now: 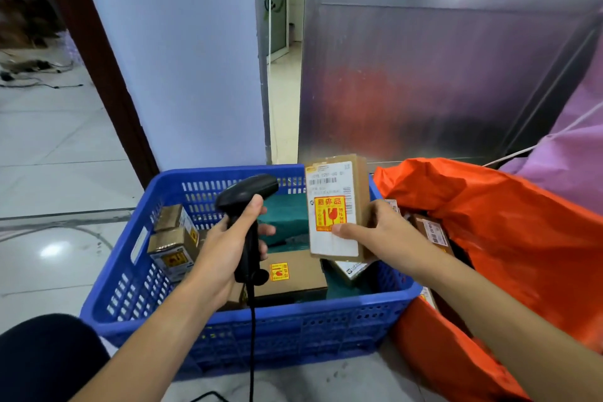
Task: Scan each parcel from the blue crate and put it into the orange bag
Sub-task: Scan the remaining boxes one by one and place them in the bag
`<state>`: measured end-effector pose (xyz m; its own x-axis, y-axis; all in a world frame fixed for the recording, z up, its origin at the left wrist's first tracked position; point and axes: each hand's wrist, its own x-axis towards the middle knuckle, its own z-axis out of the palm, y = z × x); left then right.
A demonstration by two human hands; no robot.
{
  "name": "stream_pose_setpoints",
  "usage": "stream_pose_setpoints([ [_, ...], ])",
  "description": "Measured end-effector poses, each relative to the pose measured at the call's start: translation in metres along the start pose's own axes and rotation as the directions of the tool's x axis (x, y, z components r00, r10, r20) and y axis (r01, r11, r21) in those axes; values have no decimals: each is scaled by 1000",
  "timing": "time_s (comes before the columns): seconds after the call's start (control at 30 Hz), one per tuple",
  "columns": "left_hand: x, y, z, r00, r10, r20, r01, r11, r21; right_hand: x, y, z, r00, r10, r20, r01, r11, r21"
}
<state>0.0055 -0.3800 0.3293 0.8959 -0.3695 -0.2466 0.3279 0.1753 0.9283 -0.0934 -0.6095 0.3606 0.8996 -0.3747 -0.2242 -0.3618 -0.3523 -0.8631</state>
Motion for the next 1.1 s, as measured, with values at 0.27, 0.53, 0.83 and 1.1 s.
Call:
stream_pose_setpoints([
  [0.27, -8, -3, 9, 998, 12, 69, -13, 1000, 7, 12, 12, -27, 988, -38, -153, 37, 999, -4],
  [0.53, -12, -2, 14, 991, 41, 124, -48, 997, 58, 7, 21, -35, 982, -98, -162, 86, 993, -81],
  [0.83, -15, -6, 25, 985, 51, 167, -58, 998, 35, 0, 29, -38, 980, -155, -126, 144, 985, -91],
  [1.1, -10, -6, 27, 991, 48, 125, -52, 998, 32, 0, 35, -42, 980, -130, -148, 108, 984, -142],
])
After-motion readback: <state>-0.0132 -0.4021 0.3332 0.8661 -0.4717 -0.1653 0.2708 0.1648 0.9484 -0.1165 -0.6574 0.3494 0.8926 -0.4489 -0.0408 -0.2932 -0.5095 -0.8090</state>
